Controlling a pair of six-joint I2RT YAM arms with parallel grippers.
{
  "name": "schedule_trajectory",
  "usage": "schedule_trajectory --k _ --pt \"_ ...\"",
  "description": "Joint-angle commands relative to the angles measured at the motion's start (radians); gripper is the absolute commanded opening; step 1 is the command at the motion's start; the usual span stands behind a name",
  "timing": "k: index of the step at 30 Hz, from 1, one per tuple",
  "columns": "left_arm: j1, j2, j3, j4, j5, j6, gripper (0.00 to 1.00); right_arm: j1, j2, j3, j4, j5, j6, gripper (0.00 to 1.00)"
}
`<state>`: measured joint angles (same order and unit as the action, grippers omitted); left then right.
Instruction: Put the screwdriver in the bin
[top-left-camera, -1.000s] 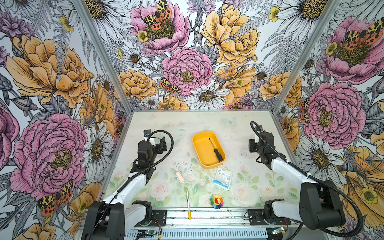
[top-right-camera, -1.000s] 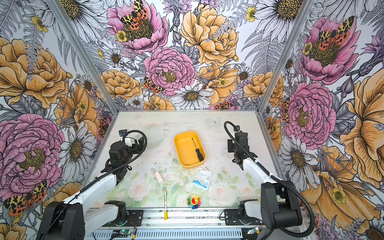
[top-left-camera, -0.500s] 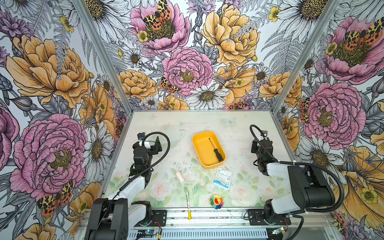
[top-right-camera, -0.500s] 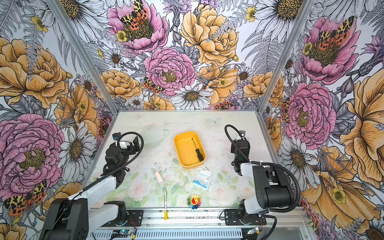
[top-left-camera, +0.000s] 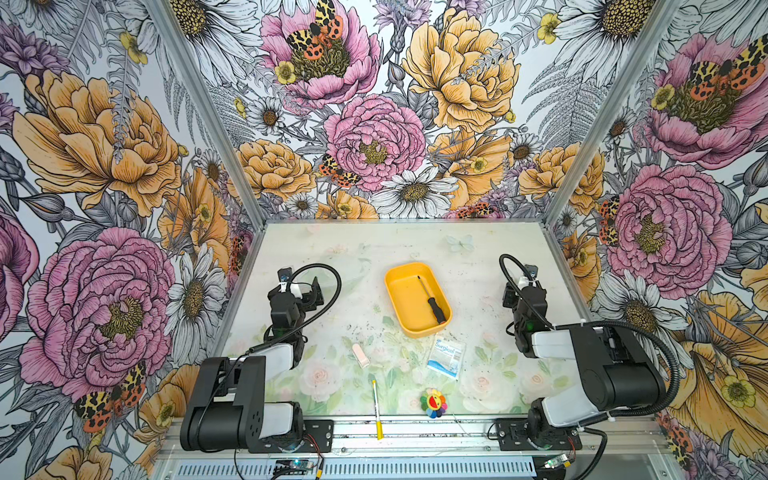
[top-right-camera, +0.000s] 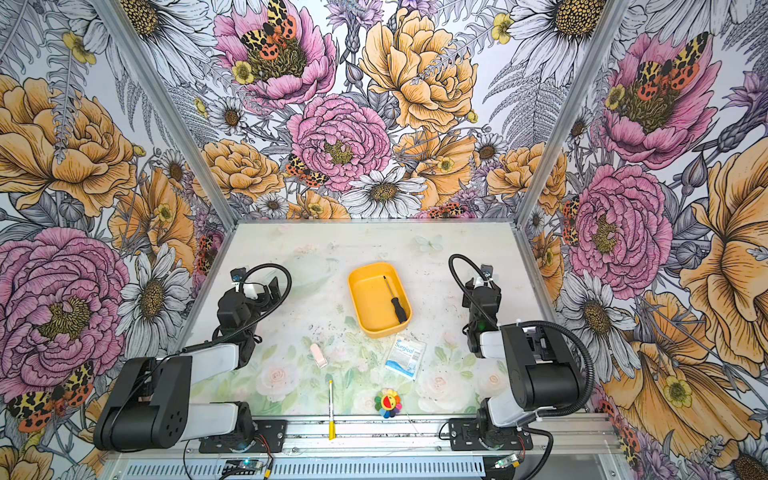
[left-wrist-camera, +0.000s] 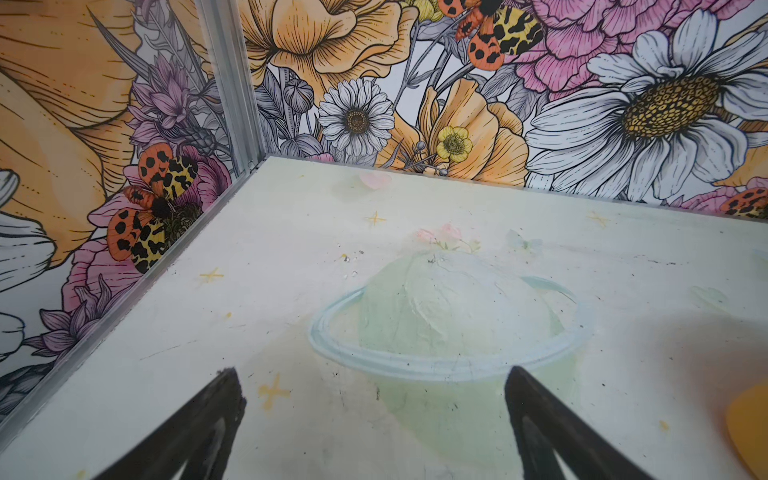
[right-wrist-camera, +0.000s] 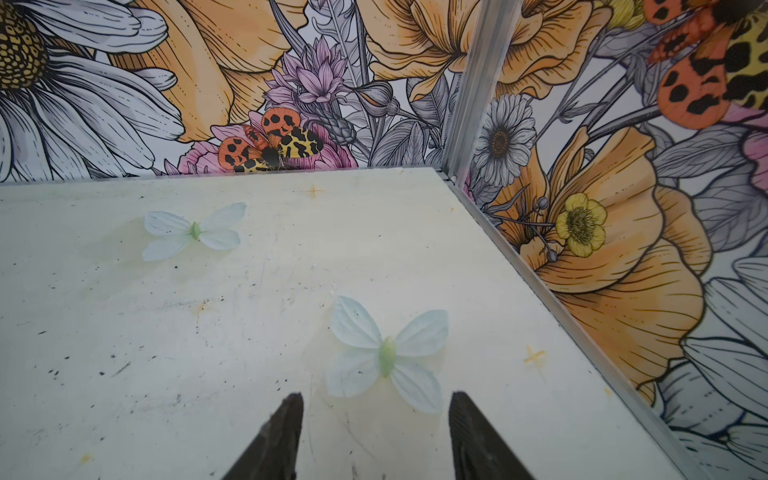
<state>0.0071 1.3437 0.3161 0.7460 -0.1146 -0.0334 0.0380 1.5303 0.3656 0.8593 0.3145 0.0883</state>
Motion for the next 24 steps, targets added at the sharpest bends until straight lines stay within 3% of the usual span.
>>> schedule_trajectory --k 1,3,5,9,18,24 --pt "0.011 0.028 0.027 0.08 0.018 0.018 0.99 0.001 0.005 -0.005 0.068 0.011 0.003 0.58" --pt "0.019 0.084 0.011 0.171 0.032 0.022 0.99 0.001 0.003 -0.002 0.061 0.011 0.002 0.59" --pt "0.039 0.154 0.017 0.239 0.117 0.023 0.99 0.003 0.005 -0.004 0.069 0.011 0.001 0.62" --pt "0.046 0.206 0.066 0.184 0.167 0.033 0.99 0.002 0.005 -0.002 0.064 0.012 0.001 0.67" --pt "0.05 0.211 0.062 0.2 0.227 0.05 0.99 0.0 0.007 0.002 0.059 0.008 0.003 0.98" --pt "0.05 0.212 0.061 0.201 0.226 0.05 0.99 -0.003 0.007 0.003 0.057 0.005 0.005 0.99"
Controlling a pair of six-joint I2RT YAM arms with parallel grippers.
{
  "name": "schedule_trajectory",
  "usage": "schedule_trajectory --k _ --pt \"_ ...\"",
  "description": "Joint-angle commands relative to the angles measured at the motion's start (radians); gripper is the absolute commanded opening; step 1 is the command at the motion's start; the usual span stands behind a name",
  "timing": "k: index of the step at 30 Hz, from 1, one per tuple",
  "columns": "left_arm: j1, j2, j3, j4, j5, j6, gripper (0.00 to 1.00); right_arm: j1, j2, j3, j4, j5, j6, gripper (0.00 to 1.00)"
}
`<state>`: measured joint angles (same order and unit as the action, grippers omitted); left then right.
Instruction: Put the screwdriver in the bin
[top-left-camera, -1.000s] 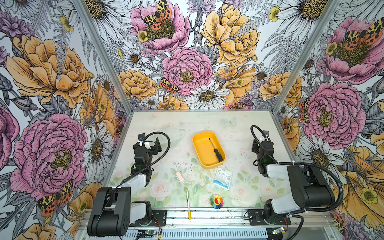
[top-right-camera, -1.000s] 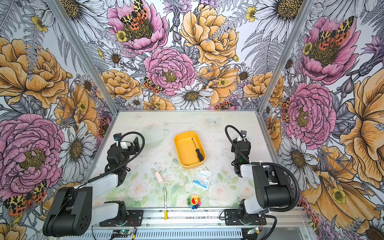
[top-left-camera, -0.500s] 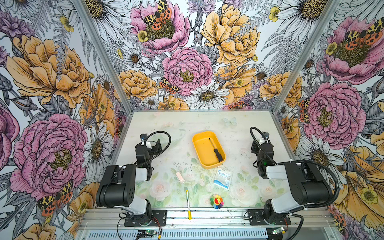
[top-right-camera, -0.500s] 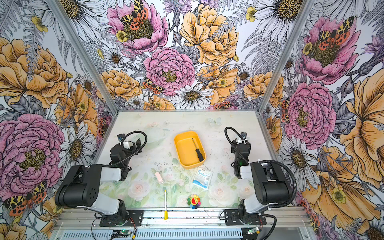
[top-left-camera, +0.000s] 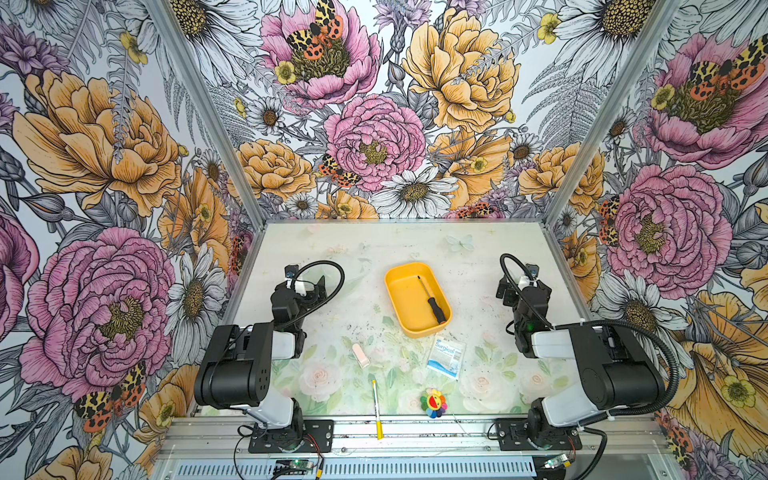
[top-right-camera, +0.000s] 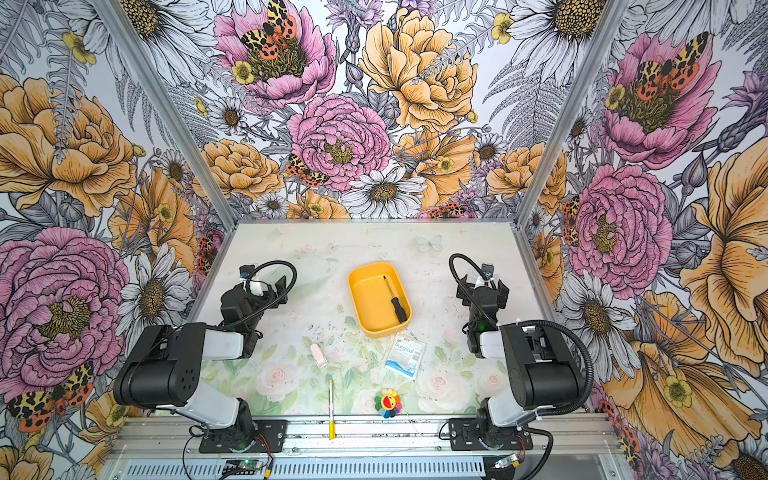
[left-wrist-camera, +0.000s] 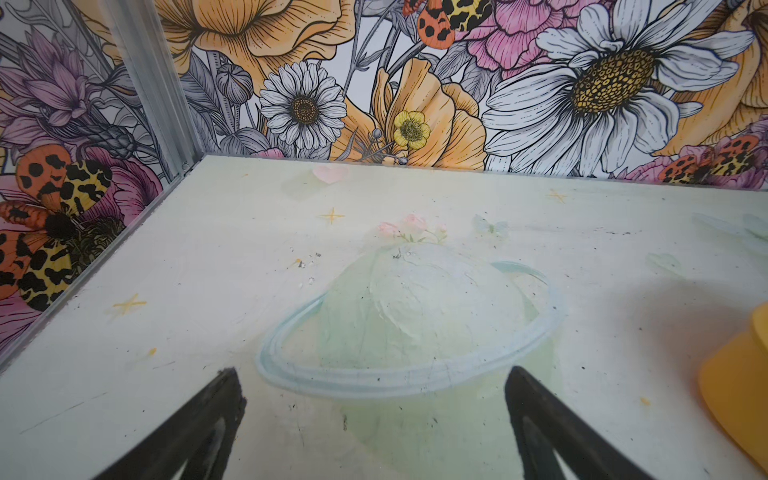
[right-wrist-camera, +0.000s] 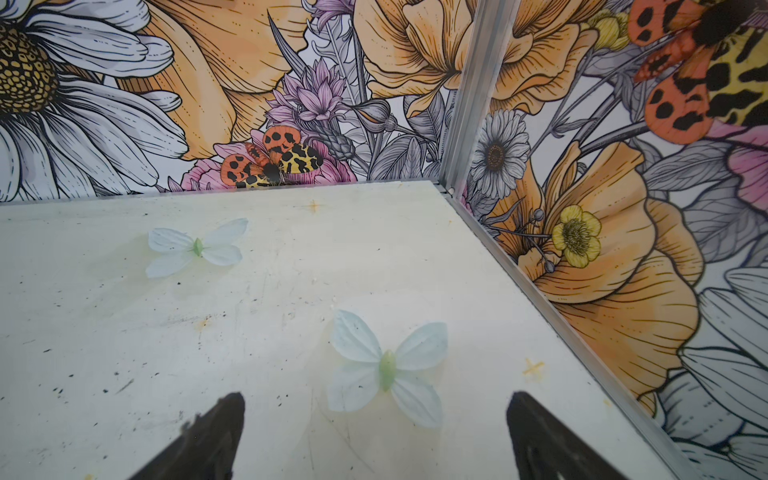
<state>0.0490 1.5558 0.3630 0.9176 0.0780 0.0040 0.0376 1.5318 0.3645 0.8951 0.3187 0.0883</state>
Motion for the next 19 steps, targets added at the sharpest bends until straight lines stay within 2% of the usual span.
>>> schedule_trajectory --k 1,6,19 --pt "0.007 0.0 0.014 0.03 0.033 0.012 0.99 -0.001 0.003 0.002 0.022 0.0 0.004 1.0" --pt "0.003 -0.002 0.015 0.028 -0.04 -0.007 0.99 -0.002 0.004 0.002 0.022 0.001 0.004 0.99" --pt "-0.008 -0.003 0.016 0.022 -0.063 -0.003 0.99 -0.001 0.004 0.003 0.023 0.0 0.002 1.0"
